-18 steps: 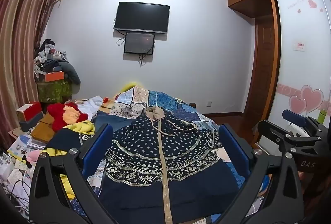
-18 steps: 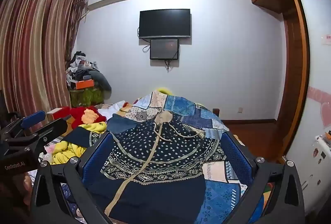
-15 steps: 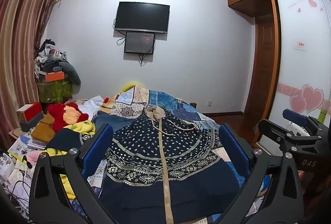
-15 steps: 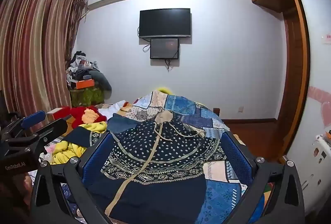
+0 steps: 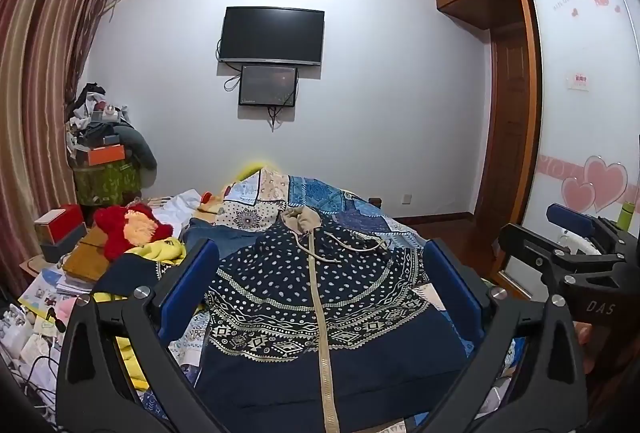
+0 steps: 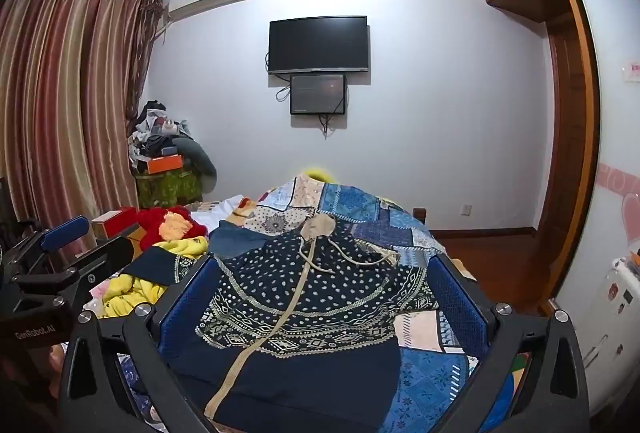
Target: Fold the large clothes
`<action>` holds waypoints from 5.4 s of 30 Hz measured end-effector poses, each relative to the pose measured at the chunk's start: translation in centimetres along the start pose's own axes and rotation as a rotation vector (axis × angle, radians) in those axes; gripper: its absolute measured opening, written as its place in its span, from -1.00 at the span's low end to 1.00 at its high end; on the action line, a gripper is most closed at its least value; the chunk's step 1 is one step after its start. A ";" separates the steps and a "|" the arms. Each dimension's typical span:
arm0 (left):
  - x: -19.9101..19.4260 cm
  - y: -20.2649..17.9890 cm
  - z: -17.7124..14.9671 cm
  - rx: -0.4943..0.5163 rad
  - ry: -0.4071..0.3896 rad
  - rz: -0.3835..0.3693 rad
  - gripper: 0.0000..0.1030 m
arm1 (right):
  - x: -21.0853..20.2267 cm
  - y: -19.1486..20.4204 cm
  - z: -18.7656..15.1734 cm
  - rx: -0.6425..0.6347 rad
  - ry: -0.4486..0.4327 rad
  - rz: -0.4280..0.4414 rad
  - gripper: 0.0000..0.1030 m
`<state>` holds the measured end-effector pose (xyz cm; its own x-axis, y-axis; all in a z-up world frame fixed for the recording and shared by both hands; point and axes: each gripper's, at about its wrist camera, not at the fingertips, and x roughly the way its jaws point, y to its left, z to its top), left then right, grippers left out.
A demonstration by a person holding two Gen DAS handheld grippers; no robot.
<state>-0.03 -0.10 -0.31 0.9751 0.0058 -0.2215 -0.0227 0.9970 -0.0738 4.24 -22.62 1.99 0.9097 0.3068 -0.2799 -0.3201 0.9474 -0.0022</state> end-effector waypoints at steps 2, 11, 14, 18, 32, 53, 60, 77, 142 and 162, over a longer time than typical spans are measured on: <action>0.1 0.0 0.0 0.002 0.001 0.001 0.99 | -0.1 -0.1 0.1 0.002 -0.001 0.001 1.00; 0.3 -0.2 0.1 0.003 0.014 -0.004 0.99 | -0.2 0.0 0.3 0.000 -0.004 0.003 1.00; 0.2 0.0 0.1 0.005 0.017 0.000 0.99 | -0.3 -0.1 0.1 0.005 -0.002 0.012 1.00; 0.4 0.0 0.1 0.006 0.018 0.003 0.99 | -0.2 0.1 0.1 0.007 -0.002 0.013 1.00; 0.3 -0.3 0.3 0.013 0.016 0.010 0.99 | -0.1 -0.2 0.3 0.016 0.001 0.018 1.00; 0.4 -0.3 0.1 0.010 0.019 0.000 0.99 | -0.1 -0.3 0.2 0.023 0.006 0.019 1.00; 0.9 -0.1 0.0 0.006 0.027 -0.001 0.99 | 0.0 -0.2 0.1 0.023 0.009 0.018 1.00; 5.3 3.3 -1.6 -0.055 0.099 0.027 0.99 | 5.1 0.9 -0.8 0.019 0.095 0.007 1.00; 34.8 20.3 2.3 0.097 0.223 0.318 -0.93 | 34.8 -7.9 -6.4 0.138 0.595 0.095 1.00; 42.0 -1.3 -13.1 0.207 0.740 -0.206 -0.93 | 32.4 -12.8 -9.0 0.054 0.662 0.025 1.00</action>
<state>38.03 -2.13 -22.28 0.5541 -0.1605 -0.8169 0.2540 0.9670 -0.0177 35.41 -25.65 -15.72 0.5420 0.2244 -0.8099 -0.3102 0.9491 0.0553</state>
